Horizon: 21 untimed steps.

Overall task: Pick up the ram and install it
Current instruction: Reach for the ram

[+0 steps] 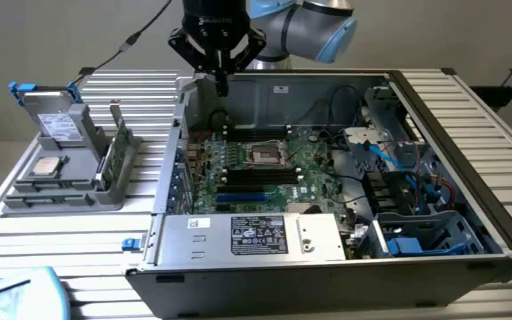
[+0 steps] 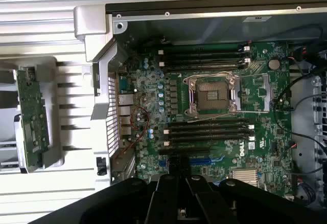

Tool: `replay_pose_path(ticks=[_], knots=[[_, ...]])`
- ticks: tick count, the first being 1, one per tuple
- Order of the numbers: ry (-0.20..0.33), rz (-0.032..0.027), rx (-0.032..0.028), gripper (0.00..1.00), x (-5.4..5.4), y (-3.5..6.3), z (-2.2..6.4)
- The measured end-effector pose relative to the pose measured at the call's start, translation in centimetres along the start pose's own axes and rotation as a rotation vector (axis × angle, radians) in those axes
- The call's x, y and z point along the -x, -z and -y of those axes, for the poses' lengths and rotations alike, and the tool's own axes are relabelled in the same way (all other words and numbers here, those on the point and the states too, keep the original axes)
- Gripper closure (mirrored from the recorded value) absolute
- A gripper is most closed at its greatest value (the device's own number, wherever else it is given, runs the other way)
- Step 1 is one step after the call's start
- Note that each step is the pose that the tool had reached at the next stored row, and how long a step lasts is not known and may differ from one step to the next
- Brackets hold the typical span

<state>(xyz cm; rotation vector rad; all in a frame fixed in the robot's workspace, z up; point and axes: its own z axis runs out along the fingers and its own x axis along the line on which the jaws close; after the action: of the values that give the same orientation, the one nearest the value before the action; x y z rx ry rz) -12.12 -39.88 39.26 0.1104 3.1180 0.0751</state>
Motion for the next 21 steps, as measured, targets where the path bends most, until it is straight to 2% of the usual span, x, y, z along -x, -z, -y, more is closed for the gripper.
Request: replay_pose_path(ticks=[13,21], knots=[[0.000,0.0000,-0.0002,0.89,-0.1,0.01,0.00],[0.000,0.0000,-0.0001,0.89,-1.5,0.04,0.10]])
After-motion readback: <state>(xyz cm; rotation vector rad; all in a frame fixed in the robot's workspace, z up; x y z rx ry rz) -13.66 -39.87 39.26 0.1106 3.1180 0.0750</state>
